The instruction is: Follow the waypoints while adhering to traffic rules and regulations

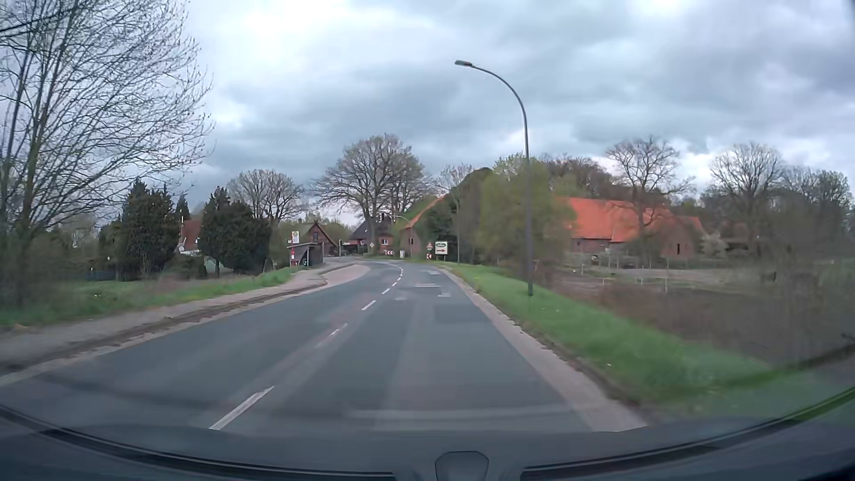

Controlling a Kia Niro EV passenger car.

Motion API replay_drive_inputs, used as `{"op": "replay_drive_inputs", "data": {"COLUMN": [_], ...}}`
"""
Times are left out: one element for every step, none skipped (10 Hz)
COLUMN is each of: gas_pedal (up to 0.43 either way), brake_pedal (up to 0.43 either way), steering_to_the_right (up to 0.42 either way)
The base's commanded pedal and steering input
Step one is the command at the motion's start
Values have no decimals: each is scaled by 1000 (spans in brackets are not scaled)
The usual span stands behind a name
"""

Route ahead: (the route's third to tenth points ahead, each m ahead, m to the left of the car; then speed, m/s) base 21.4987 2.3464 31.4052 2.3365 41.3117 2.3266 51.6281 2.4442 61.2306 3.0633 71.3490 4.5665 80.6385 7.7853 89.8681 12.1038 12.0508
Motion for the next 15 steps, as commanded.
{"op": "replay_drive_inputs", "data": {"gas_pedal": [59, 59, 59, 59, 59, 59, 59, 59, 59, 59, 59, 59, 59, 47, 39], "brake_pedal": [0, 0, 0, 0, 0, 0, 0, 0, 0, 0, 0, 0, 0, 0, 0], "steering_to_the_right": [5, 5, 5, 5, 4, 4, 4, 3, 3, 3, 3, 2, 0, -4, -4]}}
